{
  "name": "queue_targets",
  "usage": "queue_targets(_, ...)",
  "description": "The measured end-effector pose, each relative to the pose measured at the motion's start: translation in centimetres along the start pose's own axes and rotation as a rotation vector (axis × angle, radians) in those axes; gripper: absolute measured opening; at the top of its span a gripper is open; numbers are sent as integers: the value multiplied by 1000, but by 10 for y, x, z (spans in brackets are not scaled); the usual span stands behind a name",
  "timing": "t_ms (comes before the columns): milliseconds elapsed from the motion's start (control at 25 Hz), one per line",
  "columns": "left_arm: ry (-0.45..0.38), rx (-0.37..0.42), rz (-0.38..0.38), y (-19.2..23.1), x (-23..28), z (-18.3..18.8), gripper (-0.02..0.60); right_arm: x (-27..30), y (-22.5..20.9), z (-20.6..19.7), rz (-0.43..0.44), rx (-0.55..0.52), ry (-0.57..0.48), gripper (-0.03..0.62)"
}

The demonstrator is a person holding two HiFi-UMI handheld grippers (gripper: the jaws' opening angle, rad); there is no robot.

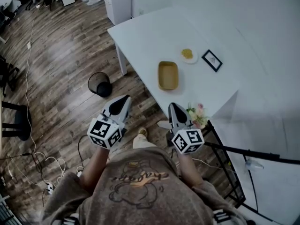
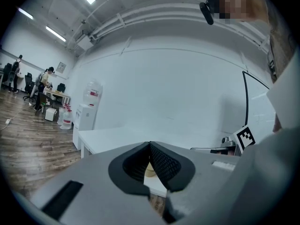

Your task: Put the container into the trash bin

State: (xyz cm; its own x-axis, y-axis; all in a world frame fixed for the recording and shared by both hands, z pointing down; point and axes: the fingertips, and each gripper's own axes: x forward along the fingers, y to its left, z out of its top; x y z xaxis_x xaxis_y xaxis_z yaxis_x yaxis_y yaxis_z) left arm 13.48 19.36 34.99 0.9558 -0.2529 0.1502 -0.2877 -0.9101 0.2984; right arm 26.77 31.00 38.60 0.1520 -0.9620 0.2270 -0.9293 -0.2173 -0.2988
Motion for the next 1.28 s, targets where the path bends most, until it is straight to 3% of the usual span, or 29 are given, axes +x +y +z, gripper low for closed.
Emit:
queue_targets(400, 7, 12, 14, 1, 57, 1, 3, 28, -49, 13, 23, -4, 6, 2)
queue_targets(640, 9, 22, 5, 2, 69, 7, 3, 35, -55, 19, 16, 4, -8, 2)
queue_targets(1280, 31, 47, -108, 13, 115, 33, 3, 57, -75, 50, -82, 0, -64, 2)
